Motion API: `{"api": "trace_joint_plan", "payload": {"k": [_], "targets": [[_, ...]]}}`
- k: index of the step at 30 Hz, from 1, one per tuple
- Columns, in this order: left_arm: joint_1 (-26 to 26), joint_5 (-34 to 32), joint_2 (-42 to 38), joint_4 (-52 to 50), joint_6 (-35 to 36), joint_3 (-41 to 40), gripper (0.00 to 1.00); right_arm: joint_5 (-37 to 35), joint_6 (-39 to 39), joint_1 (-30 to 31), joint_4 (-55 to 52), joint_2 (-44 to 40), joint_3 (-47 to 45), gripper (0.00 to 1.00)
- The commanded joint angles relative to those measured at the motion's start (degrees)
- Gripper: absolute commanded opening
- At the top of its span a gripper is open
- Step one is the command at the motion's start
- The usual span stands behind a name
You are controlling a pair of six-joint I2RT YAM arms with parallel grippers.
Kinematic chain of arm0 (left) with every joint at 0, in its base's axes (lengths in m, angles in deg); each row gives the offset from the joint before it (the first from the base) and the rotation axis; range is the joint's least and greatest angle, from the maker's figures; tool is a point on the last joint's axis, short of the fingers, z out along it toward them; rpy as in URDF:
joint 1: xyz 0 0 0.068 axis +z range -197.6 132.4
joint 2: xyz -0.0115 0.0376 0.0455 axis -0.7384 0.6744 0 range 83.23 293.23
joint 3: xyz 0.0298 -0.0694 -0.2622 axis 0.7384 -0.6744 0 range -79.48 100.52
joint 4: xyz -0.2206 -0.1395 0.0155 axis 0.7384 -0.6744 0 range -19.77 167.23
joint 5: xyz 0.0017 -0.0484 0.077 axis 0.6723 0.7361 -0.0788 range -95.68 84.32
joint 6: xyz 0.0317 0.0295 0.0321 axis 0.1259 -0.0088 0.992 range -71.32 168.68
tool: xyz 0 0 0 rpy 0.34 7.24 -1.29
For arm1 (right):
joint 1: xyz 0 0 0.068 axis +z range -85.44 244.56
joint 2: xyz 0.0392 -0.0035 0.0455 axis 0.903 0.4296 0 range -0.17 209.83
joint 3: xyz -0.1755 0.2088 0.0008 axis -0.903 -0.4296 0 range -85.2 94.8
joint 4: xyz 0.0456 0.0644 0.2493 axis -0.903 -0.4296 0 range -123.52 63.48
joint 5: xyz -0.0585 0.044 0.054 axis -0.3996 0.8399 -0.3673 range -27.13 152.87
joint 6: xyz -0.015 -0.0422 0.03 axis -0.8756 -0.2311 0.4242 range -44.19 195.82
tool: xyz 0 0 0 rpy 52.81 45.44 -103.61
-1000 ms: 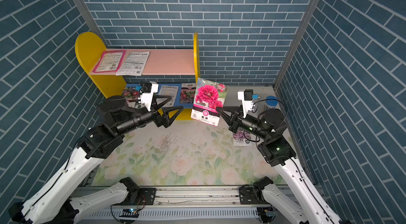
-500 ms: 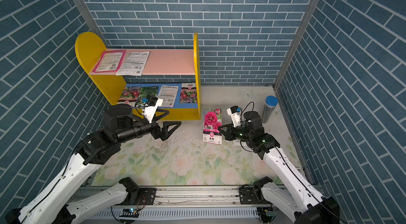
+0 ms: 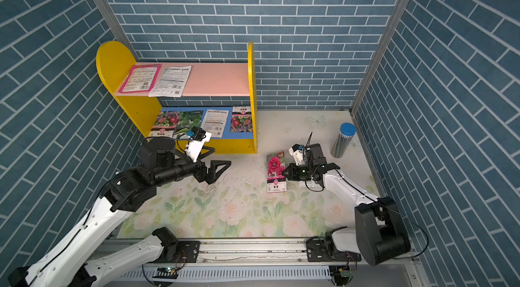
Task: Take the seed bag off the shelf
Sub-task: Place the seed packet at the center of the board.
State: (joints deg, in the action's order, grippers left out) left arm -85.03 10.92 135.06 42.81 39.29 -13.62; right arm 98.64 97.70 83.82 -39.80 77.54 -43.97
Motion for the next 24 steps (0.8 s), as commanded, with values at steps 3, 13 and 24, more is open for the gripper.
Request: {"api": "trace_joint_plan", "payload": {"k": [3,13,24], "targets": [[-0.2,-2.0,-0.5,2.0,0.1,-1.4,1.0,-2.2,-4.9,-1.6,-0.1,5.9,3.9,0.0],[-0.2,-2.9,-0.4,3.1,-0.3,-1.4,1.0,-7.4,-6.3,-2.0,-2.0,14.4,7.8,0.0],[-0.2,-4.0,1.0,3.4,0.1,-0.7,1.0,-8.1,-7.6,-2.5,-2.8,17.1,8.3,0.02]]}}
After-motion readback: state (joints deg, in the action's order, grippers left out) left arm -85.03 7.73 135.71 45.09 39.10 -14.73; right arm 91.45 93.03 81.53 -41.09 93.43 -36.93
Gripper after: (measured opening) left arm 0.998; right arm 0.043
